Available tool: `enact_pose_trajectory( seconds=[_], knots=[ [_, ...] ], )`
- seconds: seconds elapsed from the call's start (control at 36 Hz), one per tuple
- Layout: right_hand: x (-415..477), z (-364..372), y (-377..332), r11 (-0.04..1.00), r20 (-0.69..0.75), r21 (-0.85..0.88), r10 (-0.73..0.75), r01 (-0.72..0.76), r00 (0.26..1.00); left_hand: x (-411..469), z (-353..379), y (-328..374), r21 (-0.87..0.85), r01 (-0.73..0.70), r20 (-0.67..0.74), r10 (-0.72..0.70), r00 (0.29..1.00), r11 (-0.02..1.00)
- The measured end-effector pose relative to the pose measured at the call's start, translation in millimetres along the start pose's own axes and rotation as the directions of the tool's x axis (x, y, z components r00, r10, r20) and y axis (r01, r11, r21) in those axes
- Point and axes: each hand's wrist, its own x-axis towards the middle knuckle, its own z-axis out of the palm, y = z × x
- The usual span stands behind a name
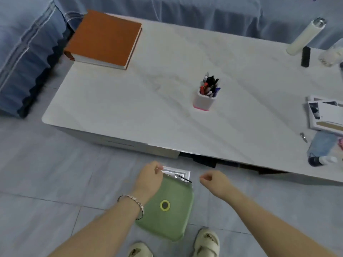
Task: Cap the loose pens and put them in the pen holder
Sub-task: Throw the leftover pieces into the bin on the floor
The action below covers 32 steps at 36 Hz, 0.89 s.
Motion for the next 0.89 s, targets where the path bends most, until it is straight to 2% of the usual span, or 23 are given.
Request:
enact_pose_trajectory(
  seconds=[0.11, 0.22, 0.33, 0.44, 0.58, 0.75, 0.89],
  knots=[
    [42, 38, 39, 1.000, -0.009, -0.028, 0.008, -0.008, 1.000, 28, 48, -42, 0.040, -0.035, 0.013, 0.035, 0.999, 0.999],
    [111, 75, 86, 0.997, -0.047, -0.078, 0.012, -0.015, 0.999, 79, 106, -73, 0.163, -0.145, 0.035, 0.141, 0.989, 0.976],
    [193, 113, 127, 0.988, -0.077, -0.154, 0.000, -0.012, 0.997, 135, 156, -95, 0.321, -0.286, 0.048, 0.286, 0.957, 0.903],
    [273, 150, 158, 0.980, -0.085, -0.192, -0.071, 0.054, 0.994, 180, 187, -130, 0.462, -0.355, 0.059, 0.371, 0.927, 0.813],
    [349, 195, 186, 0.953, -0.038, -0.253, -0.179, 0.164, 0.983, 207, 214, -167, 0.514, -0.328, -0.045, 0.407, 0.912, 0.793],
    [400, 232, 220, 0.951, 0.025, -0.250, -0.180, 0.181, 0.983, 214, 221, -175, 0.485, -0.345, -0.138, 0.460, 0.877, 0.803],
    [417, 246, 246, 0.923, 0.035, -0.320, -0.213, 0.213, 0.976, 214, 226, -177, 0.553, -0.279, -0.171, 0.435, 0.884, 0.785]
  ],
)
